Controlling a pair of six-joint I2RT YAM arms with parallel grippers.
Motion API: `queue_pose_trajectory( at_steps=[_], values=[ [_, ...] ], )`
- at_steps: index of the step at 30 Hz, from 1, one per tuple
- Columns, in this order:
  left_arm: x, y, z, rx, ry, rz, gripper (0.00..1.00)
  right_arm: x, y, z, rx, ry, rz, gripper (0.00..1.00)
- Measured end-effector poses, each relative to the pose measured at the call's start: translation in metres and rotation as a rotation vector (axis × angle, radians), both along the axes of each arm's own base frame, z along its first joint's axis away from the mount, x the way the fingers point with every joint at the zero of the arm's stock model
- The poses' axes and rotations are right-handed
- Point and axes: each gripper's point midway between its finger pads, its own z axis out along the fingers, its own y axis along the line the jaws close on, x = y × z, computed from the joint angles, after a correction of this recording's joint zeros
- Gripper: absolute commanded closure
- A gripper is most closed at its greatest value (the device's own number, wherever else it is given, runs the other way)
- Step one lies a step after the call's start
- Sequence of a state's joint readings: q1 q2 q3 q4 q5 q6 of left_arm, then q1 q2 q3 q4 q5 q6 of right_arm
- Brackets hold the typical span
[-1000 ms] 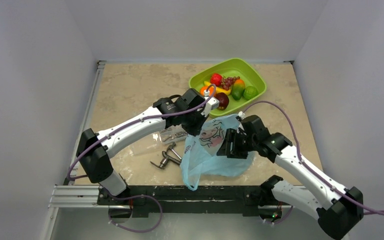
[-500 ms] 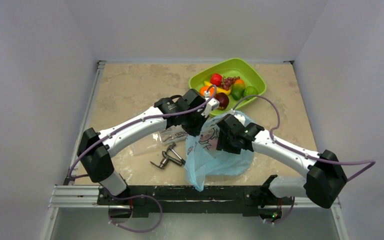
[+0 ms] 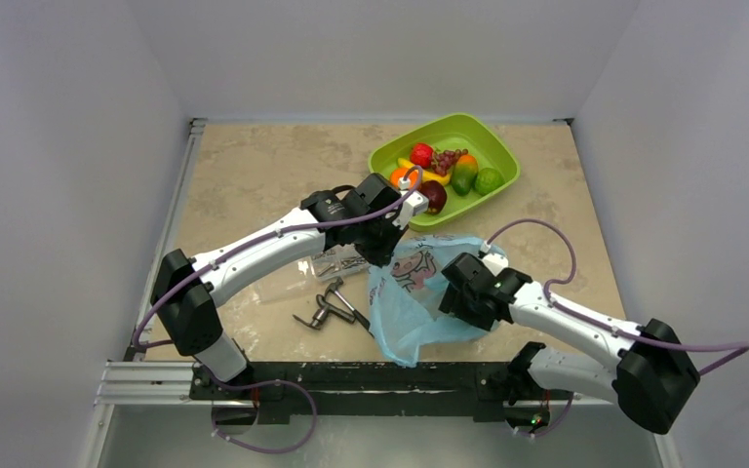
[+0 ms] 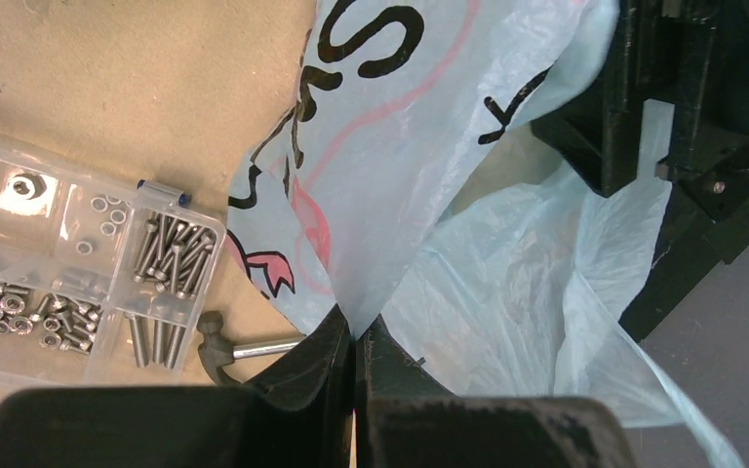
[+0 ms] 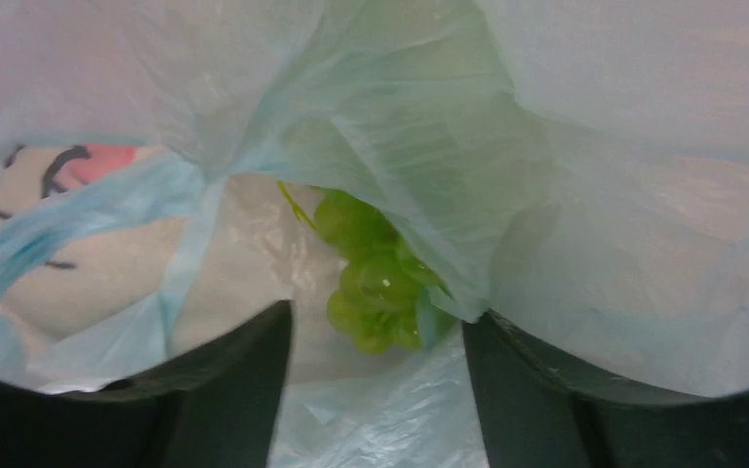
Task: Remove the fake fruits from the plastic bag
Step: Adjust the plastic bag at the center of the board.
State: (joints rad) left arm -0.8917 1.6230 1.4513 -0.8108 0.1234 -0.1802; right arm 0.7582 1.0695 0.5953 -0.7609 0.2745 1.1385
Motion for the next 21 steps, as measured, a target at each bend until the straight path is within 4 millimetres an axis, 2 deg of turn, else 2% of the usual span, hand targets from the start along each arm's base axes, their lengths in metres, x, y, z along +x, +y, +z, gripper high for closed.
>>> queue_pose_trajectory(
  at_steps=[3,6,10,12,14,17,21],
  values=[
    [0.000,0.000,0.000,0.000,0.000,0.000,1.00,0.002,-0.002,-0.013,-0.006,-0.007,-0.030,0.28],
    [0.000,0.000,0.000,0.000,0.000,0.000,1.00,0.012,0.005,-0.020,0.035,-0.060,-0.036,0.27],
    [0.000,0.000,0.000,-0.001,0.002,-0.001,1.00,0.037,0.027,-0.013,0.100,-0.160,0.013,0.26],
    [0.000,0.000,0.000,-0.001,0.002,-0.002,1.00,0.047,0.035,-0.011,0.093,-0.190,0.066,0.22],
    [0.000,0.000,0.000,-0.001,0.002,-0.002,1.00,0.059,0.044,-0.003,0.097,-0.231,0.115,0.18],
    [0.000,0.000,0.000,-0.001,0.002,-0.001,1.00,0.075,0.057,0.025,0.137,-0.324,0.159,0.17],
    [-0.001,0.000,0.000,0.000,0.003,-0.002,1.00,0.080,0.058,0.061,0.184,-0.416,0.152,0.18]
  ],
)
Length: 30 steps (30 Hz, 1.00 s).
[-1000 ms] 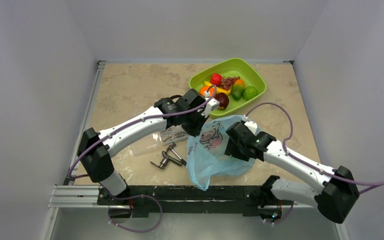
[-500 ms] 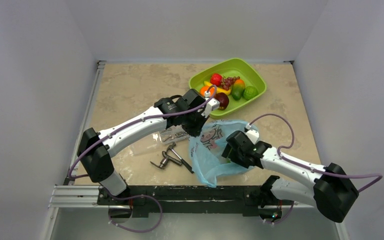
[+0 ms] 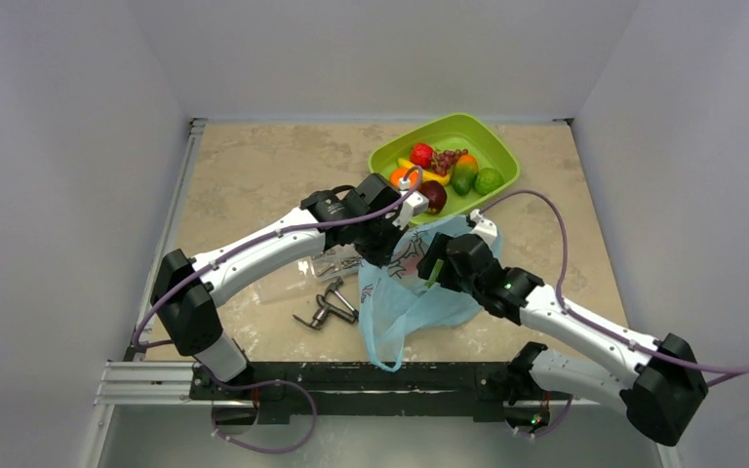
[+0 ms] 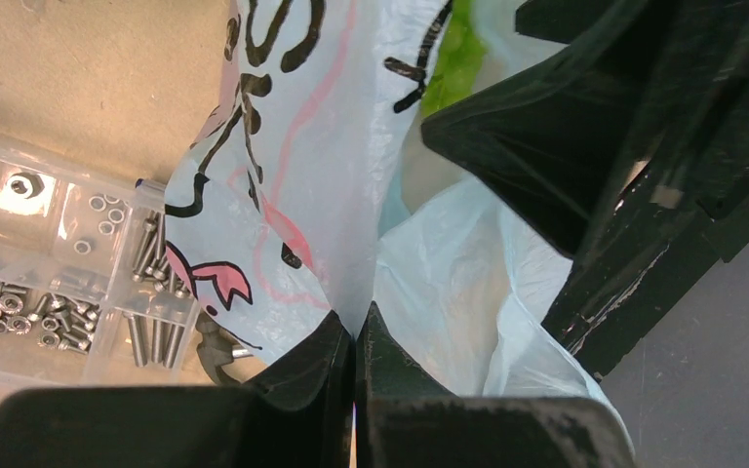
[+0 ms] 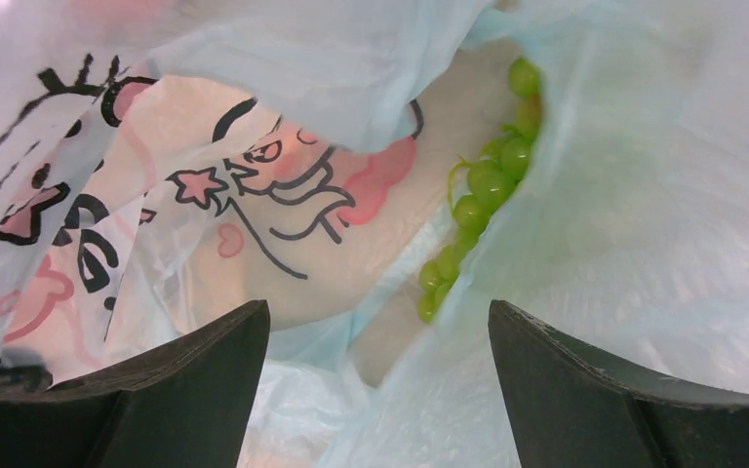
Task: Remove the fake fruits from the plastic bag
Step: Adjust the plastic bag at the center of the board, then take out the fake fruit from the plastic bag.
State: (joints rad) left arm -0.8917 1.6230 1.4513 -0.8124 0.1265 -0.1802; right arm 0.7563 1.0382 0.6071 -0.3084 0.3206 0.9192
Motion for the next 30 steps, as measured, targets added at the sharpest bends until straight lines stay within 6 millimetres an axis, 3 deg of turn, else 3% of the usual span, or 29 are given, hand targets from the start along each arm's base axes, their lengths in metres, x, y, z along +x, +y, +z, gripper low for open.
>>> queue_pose_trajectory(
  at_steps=[2,5,7,11,14,17,21,25,30],
  values=[
    [0.000,0.000,0.000,0.000,0.000,0.000,1.00,-0.004,-0.007,0.009,-0.003,-0.009,-0.012,0.21],
    [0.000,0.000,0.000,0.000,0.001,-0.001,1.00,-0.011,-0.017,0.013,-0.033,0.000,-0.011,0.37],
    [0.000,0.000,0.000,0.000,0.002,-0.001,1.00,-0.014,-0.018,0.016,-0.051,0.008,0.008,0.38],
    [-0.001,0.000,0.000,0.001,0.003,-0.001,1.00,-0.013,-0.009,0.033,-0.045,-0.004,0.066,0.50],
    [-0.001,0.001,-0.001,0.003,0.005,-0.001,1.00,-0.003,0.001,0.041,-0.049,-0.021,0.086,0.50],
    [-0.001,0.001,-0.001,0.004,0.005,-0.001,1.00,0.012,0.013,0.033,-0.073,-0.008,0.089,0.50],
    [-0.001,0.001,-0.001,0.006,0.006,0.000,1.00,0.030,0.020,0.004,-0.160,0.037,0.059,0.51],
    [-0.001,0.001,-0.002,0.010,0.008,-0.001,1.00,0.035,0.005,-0.021,-0.274,0.074,0.010,0.52],
    [-0.002,0.002,-0.005,0.017,0.015,-0.001,1.00,0.036,-0.015,-0.026,-0.364,0.073,-0.051,0.49]
  ],
)
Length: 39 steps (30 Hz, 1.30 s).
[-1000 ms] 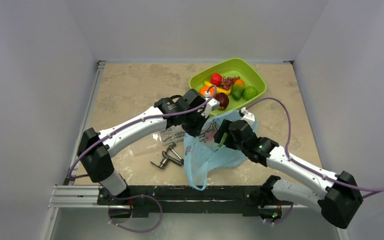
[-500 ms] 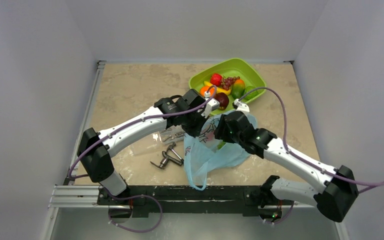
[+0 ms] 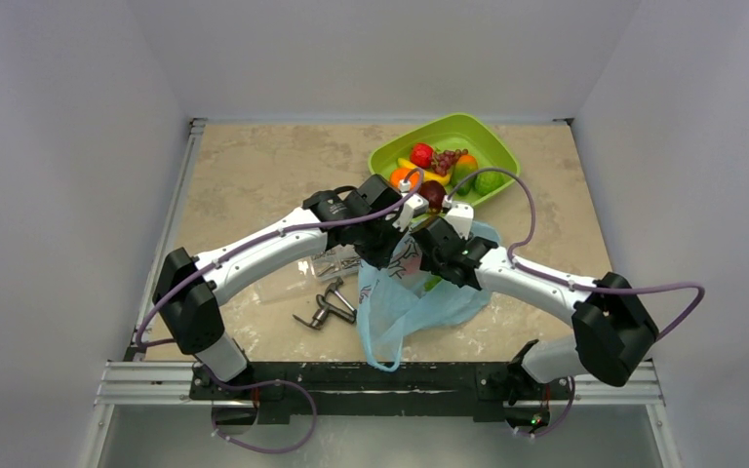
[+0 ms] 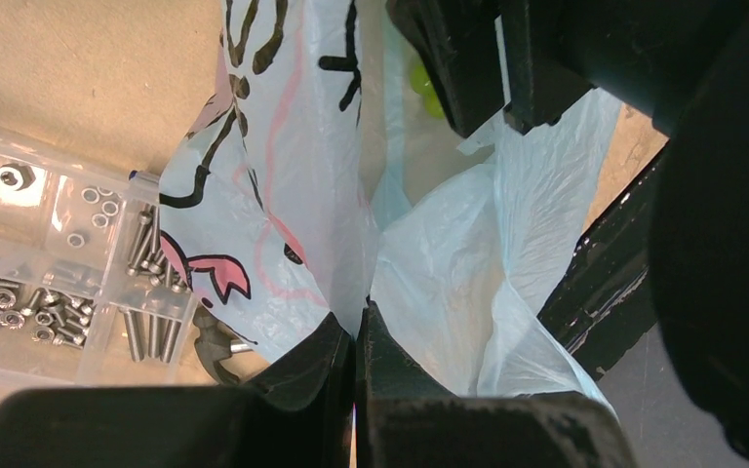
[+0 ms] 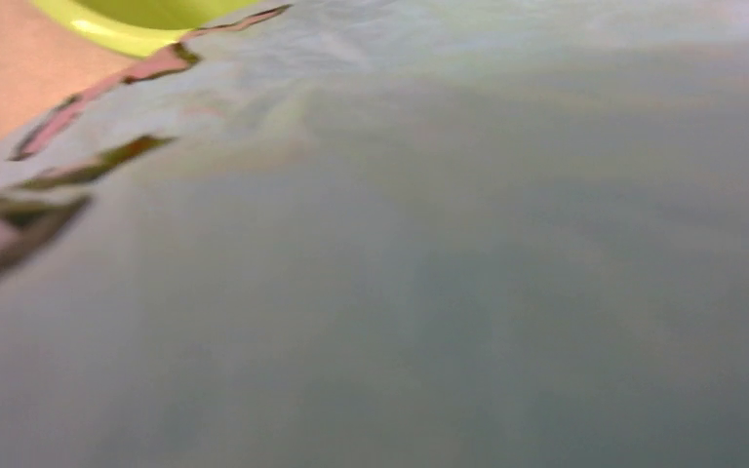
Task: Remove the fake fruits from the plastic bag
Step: Take out the fake fruit from the plastic bag.
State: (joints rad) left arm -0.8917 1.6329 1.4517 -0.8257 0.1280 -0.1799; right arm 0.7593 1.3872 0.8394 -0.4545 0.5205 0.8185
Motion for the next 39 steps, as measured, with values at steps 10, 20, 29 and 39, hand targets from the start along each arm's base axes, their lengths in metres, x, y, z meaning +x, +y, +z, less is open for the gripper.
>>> queue_pose_trajectory(
  at_steps=[10,20,29,39],
  values=[
    [0.000,0.000,0.000,0.000,0.003,-0.001,1.00,0.002,-0.020,0.002,-0.094,-0.028,-0.034,0.43],
    [0.000,0.000,0.000,0.000,0.003,-0.002,1.00,0.003,-0.023,-0.011,-0.164,0.007,-0.009,0.39],
    [0.000,0.000,0.000,0.001,0.004,-0.002,1.00,0.003,-0.028,-0.020,-0.190,0.013,-0.031,0.39],
    [-0.001,-0.001,-0.001,0.002,0.005,-0.004,1.00,-0.002,-0.036,-0.047,-0.259,0.072,-0.044,0.45]
  ],
)
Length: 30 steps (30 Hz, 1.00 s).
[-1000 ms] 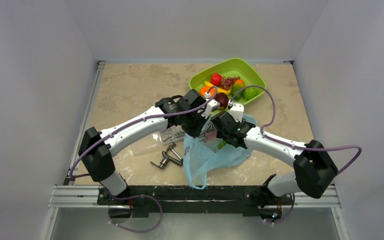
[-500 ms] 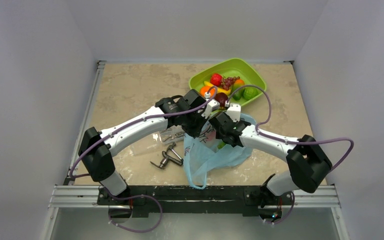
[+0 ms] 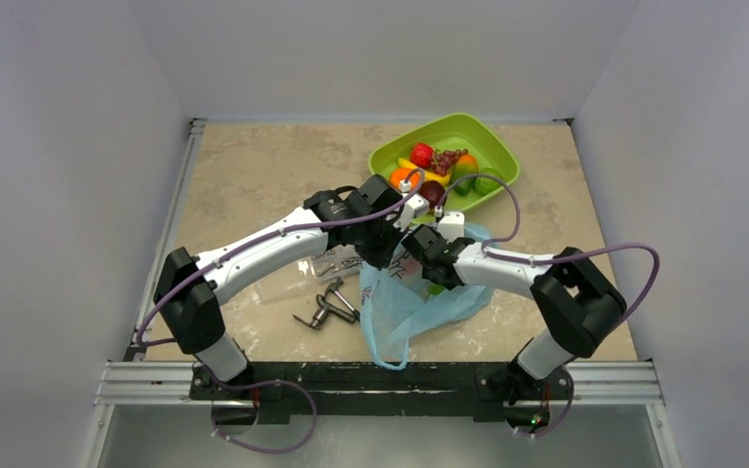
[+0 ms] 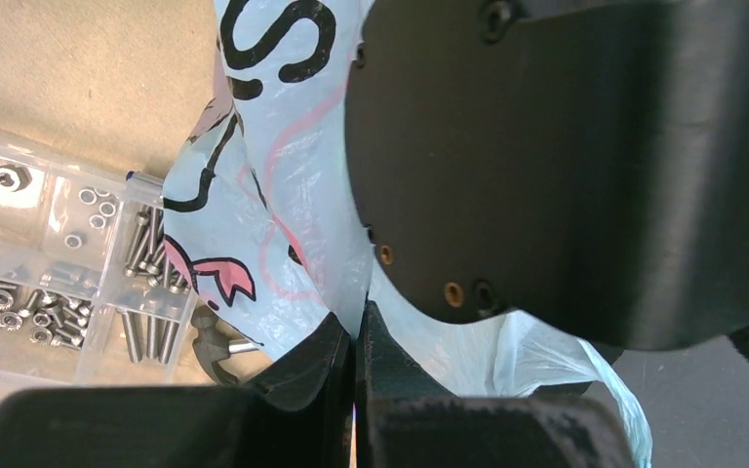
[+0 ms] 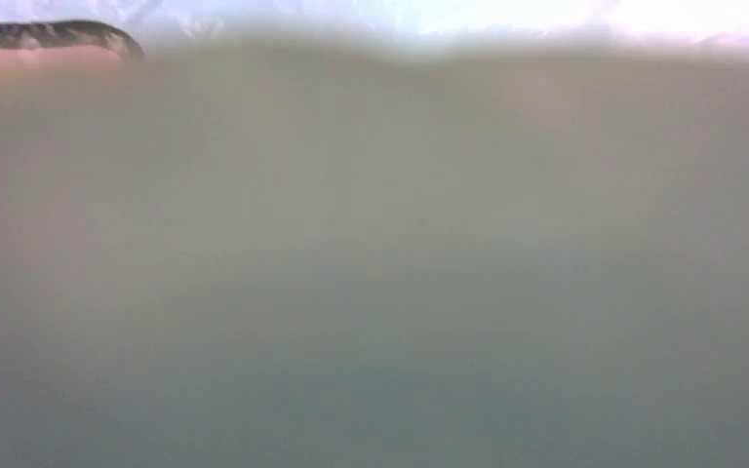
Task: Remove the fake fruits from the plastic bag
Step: Take out the fake fruit from the plastic bag.
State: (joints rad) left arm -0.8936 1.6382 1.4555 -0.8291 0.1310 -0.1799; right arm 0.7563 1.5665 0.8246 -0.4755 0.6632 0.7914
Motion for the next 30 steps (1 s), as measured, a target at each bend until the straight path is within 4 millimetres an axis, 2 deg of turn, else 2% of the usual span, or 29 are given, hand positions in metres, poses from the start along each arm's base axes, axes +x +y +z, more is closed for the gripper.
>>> queue_pose_trajectory(
  at_steps=[2,7,9,14,20,24,30],
  values=[
    [0.000,0.000,0.000,0.000,0.000,0.000,1.00,0.002,0.002,-0.002,-0.003,0.004,0.001,0.54],
    [0.000,0.000,0.000,0.001,0.001,0.000,1.00,0.011,0.011,0.006,0.014,-0.014,0.009,0.94],
    [0.000,0.000,0.001,0.000,-0.001,0.000,1.00,0.014,0.013,0.012,0.035,-0.033,0.011,1.00],
    [0.000,-0.004,0.007,-0.016,-0.009,-0.007,1.00,0.013,0.021,0.032,0.139,-0.071,0.038,1.00],
    [-0.001,-0.003,0.005,-0.011,-0.005,-0.008,1.00,0.006,0.044,0.082,0.367,-0.178,0.124,1.00],
    [-0.001,-0.003,0.004,-0.009,-0.004,-0.007,1.00,-0.003,0.055,0.107,0.479,-0.212,0.187,1.00],
    [0.000,-0.003,-0.005,0.015,0.011,-0.006,1.00,-0.021,0.056,0.149,0.583,-0.267,0.266,1.00]
  ],
)
